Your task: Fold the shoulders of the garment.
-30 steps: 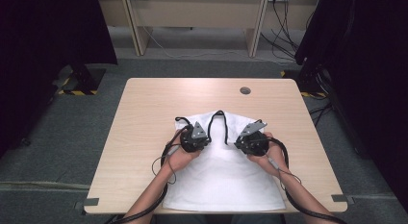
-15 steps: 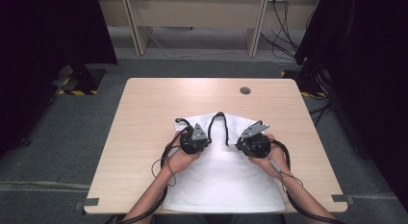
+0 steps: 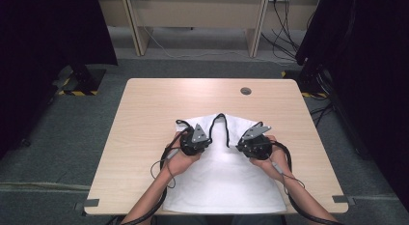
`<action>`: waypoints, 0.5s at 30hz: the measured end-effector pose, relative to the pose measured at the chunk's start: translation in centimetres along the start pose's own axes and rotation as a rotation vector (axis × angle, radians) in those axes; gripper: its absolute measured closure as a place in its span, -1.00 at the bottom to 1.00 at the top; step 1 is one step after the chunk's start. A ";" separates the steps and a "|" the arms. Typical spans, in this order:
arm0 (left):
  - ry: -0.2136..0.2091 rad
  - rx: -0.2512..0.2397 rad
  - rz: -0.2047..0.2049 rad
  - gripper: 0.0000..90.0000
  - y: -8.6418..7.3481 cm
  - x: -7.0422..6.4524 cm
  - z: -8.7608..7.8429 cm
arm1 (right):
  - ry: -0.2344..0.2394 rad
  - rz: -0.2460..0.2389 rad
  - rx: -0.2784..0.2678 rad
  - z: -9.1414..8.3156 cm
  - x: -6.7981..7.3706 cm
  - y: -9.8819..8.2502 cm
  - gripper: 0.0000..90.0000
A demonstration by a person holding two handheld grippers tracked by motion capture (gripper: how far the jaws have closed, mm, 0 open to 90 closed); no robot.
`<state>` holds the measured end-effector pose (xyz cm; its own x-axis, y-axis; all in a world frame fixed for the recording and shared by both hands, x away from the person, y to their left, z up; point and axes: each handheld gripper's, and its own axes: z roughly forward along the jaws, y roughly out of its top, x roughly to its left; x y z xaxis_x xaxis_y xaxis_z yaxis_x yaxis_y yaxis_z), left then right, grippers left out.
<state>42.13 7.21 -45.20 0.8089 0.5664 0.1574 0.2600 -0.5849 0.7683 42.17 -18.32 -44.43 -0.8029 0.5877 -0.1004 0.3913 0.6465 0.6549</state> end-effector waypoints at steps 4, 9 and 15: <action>-0.006 -0.006 0.006 0.86 0.1 -0.3 -0.1 | 0.001 0.000 0.002 0.0 -0.1 0.0 0.85; -0.013 -0.003 0.012 0.86 0.1 -0.6 -0.2 | -0.003 0.002 0.004 -0.1 -0.2 -0.1 0.85; -0.019 -0.002 0.012 0.86 0.0 -0.8 -0.1 | -0.001 -0.001 0.006 0.2 -0.2 -0.2 0.84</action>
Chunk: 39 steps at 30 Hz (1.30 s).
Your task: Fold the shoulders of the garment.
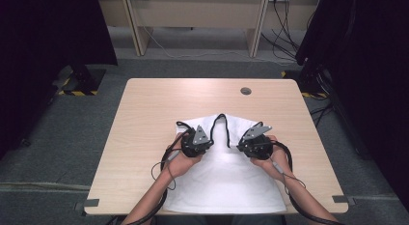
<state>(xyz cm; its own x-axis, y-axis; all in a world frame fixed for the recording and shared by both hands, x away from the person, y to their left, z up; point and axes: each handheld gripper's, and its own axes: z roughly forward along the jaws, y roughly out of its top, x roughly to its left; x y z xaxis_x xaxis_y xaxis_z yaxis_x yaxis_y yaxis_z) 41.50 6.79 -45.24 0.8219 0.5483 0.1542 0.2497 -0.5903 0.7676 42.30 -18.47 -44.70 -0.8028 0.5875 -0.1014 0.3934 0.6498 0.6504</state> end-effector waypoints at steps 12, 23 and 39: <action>-0.009 -0.016 -0.015 0.86 -0.1 -0.2 0.0 | -0.005 0.005 -0.013 -0.5 0.1 0.1 0.83; -0.015 -0.021 -0.023 0.84 -0.2 -0.5 0.4 | -0.007 -0.008 -0.011 -0.7 0.4 0.0 0.82; -0.031 -0.022 -0.006 0.65 -0.5 -1.1 0.9 | 0.004 -0.011 0.010 -0.1 0.6 -0.4 0.70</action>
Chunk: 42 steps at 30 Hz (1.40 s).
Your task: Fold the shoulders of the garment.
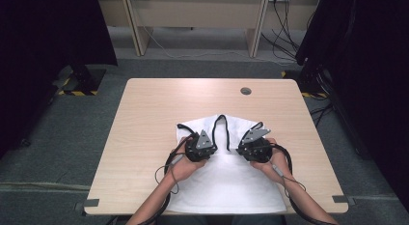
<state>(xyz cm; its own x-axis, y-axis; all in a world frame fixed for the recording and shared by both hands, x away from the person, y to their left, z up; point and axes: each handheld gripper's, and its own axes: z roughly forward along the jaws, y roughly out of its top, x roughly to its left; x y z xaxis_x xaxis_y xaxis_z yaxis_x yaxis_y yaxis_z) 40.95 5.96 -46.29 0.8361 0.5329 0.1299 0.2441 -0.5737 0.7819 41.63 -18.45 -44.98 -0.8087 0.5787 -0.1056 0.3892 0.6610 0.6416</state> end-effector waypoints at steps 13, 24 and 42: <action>0.040 -0.010 -0.026 0.41 0.6 1.9 -0.9 | -0.020 0.107 -0.119 -2.3 -2.5 2.4 0.50; 0.005 0.077 0.012 0.41 0.0 0.6 1.1 | -0.014 0.062 -0.004 1.9 -0.4 1.2 0.45; -0.006 0.012 -0.036 0.14 -0.5 0.8 0.8 | -0.042 0.067 -0.058 1.6 -0.1 0.6 0.28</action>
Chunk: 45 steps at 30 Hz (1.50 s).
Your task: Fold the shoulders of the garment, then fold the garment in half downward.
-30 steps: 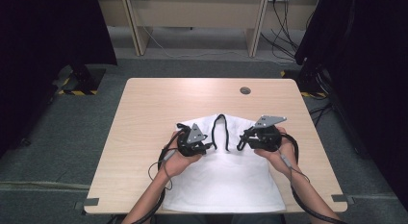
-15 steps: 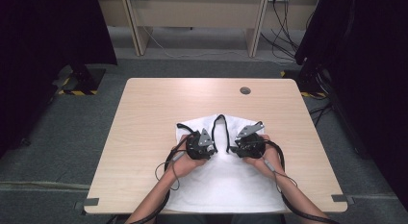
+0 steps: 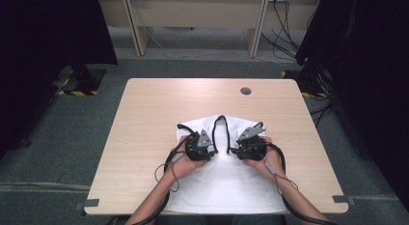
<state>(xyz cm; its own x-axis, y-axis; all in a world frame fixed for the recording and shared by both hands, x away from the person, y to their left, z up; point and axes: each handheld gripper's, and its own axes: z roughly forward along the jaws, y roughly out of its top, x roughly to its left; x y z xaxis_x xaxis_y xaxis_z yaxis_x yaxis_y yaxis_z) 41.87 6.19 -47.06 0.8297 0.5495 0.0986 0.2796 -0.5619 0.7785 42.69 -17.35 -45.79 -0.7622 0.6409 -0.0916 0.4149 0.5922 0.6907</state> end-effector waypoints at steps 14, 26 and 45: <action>0.096 -0.165 -0.195 -0.59 -1.5 2.1 -5.5 | 0.011 0.146 -0.072 -4.6 -3.9 -1.4 -0.59; 0.166 -0.196 -0.249 -0.64 -3.2 3.9 -8.5 | -0.042 0.247 -0.110 -7.6 -6.5 -4.3 -0.63; 0.223 -0.151 -0.309 -0.62 -1.9 8.5 -7.8 | -0.089 0.315 -0.121 -9.2 -9.9 -3.8 -0.62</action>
<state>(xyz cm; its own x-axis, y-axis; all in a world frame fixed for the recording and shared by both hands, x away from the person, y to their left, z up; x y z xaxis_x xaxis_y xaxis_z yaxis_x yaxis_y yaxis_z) 44.60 16.79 -42.87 0.5878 0.8082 -0.0354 0.4114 -0.2609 0.8733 44.13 -30.43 -40.93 -0.5578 0.8260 0.0815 0.5567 0.2995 0.7748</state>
